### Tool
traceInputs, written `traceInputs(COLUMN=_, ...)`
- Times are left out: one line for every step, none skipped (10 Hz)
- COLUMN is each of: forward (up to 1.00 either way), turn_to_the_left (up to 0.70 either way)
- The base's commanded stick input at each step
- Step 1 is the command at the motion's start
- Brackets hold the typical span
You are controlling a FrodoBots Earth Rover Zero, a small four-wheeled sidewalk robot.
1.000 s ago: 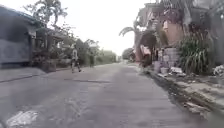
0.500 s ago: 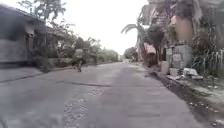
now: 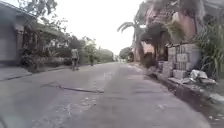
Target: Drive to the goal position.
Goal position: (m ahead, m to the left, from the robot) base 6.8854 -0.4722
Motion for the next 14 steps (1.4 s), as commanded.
traceInputs(forward=1.0, turn_to_the_left=0.02)
traceInputs(forward=1.0, turn_to_the_left=-0.3)
traceInputs(forward=1.0, turn_to_the_left=-0.34)
traceInputs(forward=1.0, turn_to_the_left=-0.27)
traceInputs(forward=1.0, turn_to_the_left=-0.15)
traceInputs(forward=1.0, turn_to_the_left=0.06)
traceInputs(forward=1.0, turn_to_the_left=-0.19)
traceInputs(forward=1.0, turn_to_the_left=-0.34)
traceInputs(forward=1.0, turn_to_the_left=-0.17)
traceInputs(forward=1.0, turn_to_the_left=0.06)
traceInputs(forward=1.0, turn_to_the_left=0.06)
traceInputs(forward=1.0, turn_to_the_left=0.06)
traceInputs(forward=1.0, turn_to_the_left=0.06)
traceInputs(forward=1.0, turn_to_the_left=0.06)
